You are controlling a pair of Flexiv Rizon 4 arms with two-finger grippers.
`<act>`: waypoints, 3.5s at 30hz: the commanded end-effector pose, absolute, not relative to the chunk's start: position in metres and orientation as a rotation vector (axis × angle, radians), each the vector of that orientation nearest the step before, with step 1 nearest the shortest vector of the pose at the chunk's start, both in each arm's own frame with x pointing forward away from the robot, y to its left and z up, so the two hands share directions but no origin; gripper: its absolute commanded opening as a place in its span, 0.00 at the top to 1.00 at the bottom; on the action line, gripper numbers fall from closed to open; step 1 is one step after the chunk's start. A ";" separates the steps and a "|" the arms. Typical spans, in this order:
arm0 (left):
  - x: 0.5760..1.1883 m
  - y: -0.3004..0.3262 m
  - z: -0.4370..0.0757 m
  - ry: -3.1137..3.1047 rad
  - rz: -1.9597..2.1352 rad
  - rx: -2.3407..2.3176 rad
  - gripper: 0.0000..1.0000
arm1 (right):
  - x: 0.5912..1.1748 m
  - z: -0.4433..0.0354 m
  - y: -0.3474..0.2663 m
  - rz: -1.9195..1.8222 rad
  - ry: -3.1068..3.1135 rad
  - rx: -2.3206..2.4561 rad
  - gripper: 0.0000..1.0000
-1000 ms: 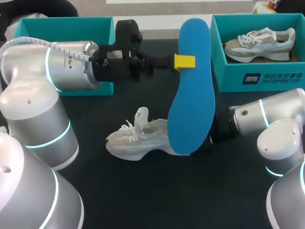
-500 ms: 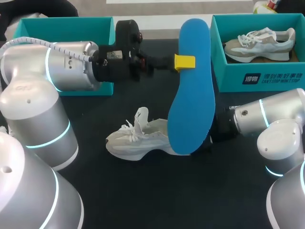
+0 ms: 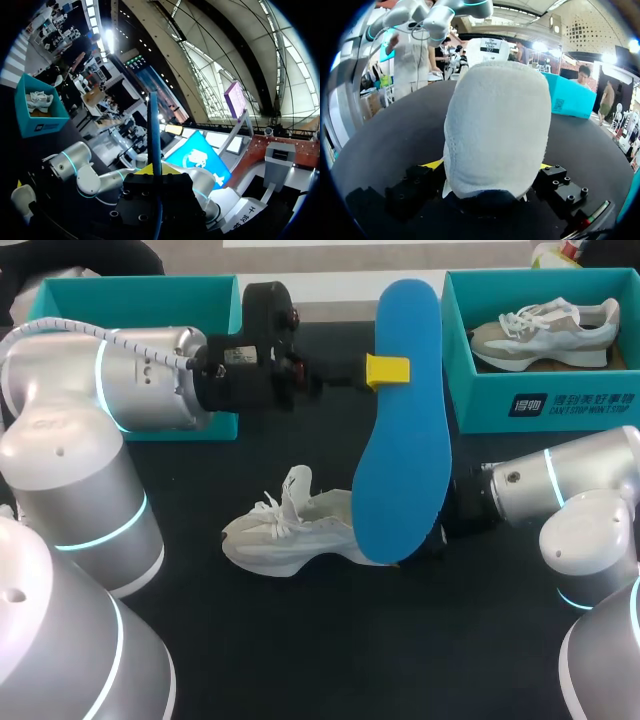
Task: Take the shoe out of the shoebox, open the shoe tongue, remove and reinsert the insole, then place the shoe into the shoebox
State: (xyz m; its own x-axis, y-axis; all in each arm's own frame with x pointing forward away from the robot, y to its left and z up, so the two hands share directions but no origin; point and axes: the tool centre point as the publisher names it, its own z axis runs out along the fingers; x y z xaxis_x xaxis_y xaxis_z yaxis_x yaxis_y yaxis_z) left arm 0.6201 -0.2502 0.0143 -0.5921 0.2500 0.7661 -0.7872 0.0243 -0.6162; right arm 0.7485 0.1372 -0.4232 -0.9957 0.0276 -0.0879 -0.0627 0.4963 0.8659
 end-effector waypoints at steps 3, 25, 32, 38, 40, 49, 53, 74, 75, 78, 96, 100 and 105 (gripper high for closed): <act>0.620 -0.252 0.013 -1.518 1.682 0.570 1.00 | 0.750 -0.421 0.134 1.482 2.670 0.015 0.00; 0.620 -0.252 0.013 -1.518 1.682 0.570 1.00 | 0.745 -0.392 0.103 1.317 2.822 0.001 0.00; 0.620 -0.252 0.013 -1.518 1.682 0.570 1.00 | 0.747 -0.369 0.097 1.067 2.983 0.032 0.00; 0.620 -0.252 0.013 -1.518 1.682 0.570 1.00 | 0.747 -0.367 0.097 1.000 3.023 0.109 0.00; 0.620 -0.252 0.013 -1.518 1.682 0.570 1.00 | 0.747 -0.367 0.097 1.000 3.023 0.109 0.00; 0.620 -0.252 0.013 -1.518 1.682 0.570 1.00 | 0.745 -0.361 0.098 0.936 3.034 0.113 0.00; 0.620 -0.252 0.013 -1.518 1.682 0.570 1.00 | 0.743 -0.348 0.100 0.795 3.074 0.131 0.00; 0.620 -0.252 0.013 -1.518 1.682 0.570 1.00 | 0.744 -0.332 0.118 0.434 3.128 0.020 0.00; 0.620 -0.252 0.013 -1.518 1.682 0.570 1.00 | 0.743 -0.332 0.119 0.422 3.126 0.018 0.00; 0.620 -0.252 0.013 -1.518 1.682 0.570 1.00 | 0.742 -0.331 0.120 0.406 3.126 0.025 0.00; 0.620 -0.252 0.013 -1.518 1.682 0.570 1.00 | 0.744 -0.329 0.131 0.315 3.134 -0.015 0.00; 0.620 -0.252 0.013 -1.518 1.682 0.570 1.00 | 0.744 -0.329 0.131 0.315 3.134 -0.015 0.00; 0.620 -0.252 0.013 -1.518 1.682 0.570 1.00 | 0.744 -0.329 0.131 0.315 3.134 -0.015 0.00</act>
State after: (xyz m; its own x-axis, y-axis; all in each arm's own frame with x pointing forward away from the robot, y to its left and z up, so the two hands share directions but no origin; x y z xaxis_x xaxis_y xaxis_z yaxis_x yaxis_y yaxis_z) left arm 0.6199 -0.2502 0.0143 -0.5914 0.2505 0.7665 -0.7877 0.0238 -0.6156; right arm 0.7444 0.1306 -0.3275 -0.9999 -0.0118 0.0103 -0.0095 0.9796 0.2006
